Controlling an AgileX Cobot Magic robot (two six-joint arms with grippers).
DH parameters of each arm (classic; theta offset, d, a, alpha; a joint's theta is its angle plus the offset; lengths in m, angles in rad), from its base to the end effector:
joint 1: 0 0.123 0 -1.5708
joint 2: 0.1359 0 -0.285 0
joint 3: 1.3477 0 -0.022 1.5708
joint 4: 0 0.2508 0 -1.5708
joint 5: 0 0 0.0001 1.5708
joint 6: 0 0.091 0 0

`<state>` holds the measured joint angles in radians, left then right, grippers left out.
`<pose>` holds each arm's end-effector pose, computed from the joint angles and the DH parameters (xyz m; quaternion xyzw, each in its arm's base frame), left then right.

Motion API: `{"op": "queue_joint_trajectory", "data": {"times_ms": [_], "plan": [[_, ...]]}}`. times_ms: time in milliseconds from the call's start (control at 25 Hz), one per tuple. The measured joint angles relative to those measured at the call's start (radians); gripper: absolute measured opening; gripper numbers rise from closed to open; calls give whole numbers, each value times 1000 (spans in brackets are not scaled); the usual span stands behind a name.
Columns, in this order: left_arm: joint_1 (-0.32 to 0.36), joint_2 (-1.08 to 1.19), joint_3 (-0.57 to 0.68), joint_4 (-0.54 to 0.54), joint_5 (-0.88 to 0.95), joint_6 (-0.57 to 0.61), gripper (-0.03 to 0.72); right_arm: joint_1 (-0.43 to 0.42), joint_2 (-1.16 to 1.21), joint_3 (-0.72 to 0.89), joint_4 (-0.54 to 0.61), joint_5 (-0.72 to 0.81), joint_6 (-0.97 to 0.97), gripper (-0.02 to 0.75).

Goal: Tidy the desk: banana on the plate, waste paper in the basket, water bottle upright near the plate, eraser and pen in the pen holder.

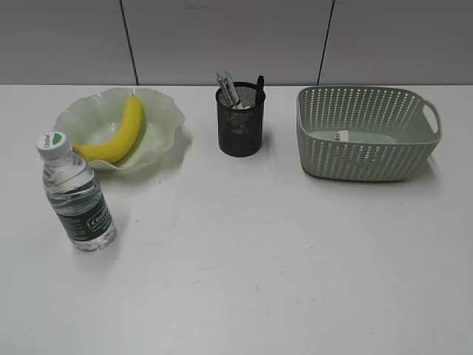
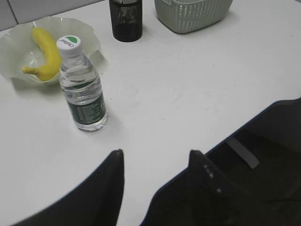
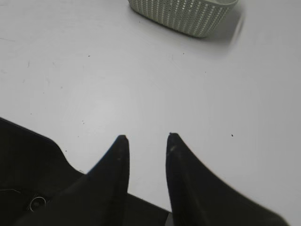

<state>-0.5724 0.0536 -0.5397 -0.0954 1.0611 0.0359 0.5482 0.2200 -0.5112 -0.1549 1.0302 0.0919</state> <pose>-0.0049 -0.0058 0.2888 0.2578 0.8162 -0.1824 0.4838 0.0317 0.0052 0.2810 -0.2082 0.8690 0.0659 0.4440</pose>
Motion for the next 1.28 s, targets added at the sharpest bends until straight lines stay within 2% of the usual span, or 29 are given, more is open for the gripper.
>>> {"op": "queue_joint_trajectory", "data": {"times_ms": [280,400,520,640,720,800,920,1280], "plan": [[0,0,0,0,0,0,330,-10,0,0,1,0,0,232],[43,0,0,0,-1,0,330,-87,0,0,3,0,0,232],[186,0,0,0,-2,0,330,-226,-5,0,6,0,0,232],[379,-4,0,0,-3,0,324,-341,-40,0,8,1,0,232],[471,-23,0,0,-4,0,314,-385,-87,0,8,1,0,232],[522,-51,0,1,-5,0,301,-413,-152,0,8,1,0,232],[534,-59,1,1,-3,0,284,-439,-222,0,9,5,0,232],[504,-60,1,0,-5,0,272,-455,-227,0,18,6,0,232]]}}
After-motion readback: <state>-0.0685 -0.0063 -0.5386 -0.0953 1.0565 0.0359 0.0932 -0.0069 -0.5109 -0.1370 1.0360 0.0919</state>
